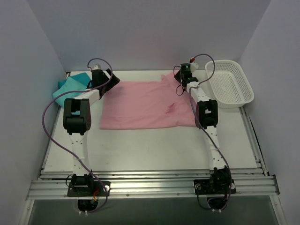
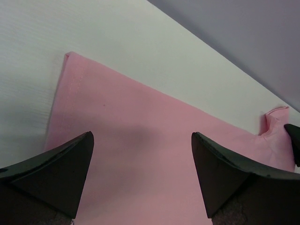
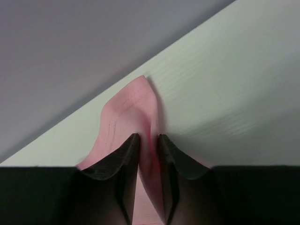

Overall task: Fold and stack the t-shirts
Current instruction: Grap the side of the flattened tshirt furthest away from the robot with both arms

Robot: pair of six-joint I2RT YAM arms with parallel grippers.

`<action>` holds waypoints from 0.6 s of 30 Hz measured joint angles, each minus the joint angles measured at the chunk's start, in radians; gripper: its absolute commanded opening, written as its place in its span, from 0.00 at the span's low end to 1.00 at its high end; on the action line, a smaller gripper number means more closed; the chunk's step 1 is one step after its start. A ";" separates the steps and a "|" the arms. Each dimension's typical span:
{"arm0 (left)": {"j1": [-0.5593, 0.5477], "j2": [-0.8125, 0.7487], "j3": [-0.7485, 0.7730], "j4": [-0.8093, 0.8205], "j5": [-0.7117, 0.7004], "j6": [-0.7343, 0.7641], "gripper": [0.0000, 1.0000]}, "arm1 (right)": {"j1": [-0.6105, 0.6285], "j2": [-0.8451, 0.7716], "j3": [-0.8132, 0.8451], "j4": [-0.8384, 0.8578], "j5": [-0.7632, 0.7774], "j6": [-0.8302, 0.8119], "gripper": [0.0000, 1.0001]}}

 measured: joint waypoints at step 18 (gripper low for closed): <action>0.039 0.009 0.026 -0.037 -0.108 0.006 0.94 | -0.010 -0.009 -0.060 0.065 0.000 0.004 0.01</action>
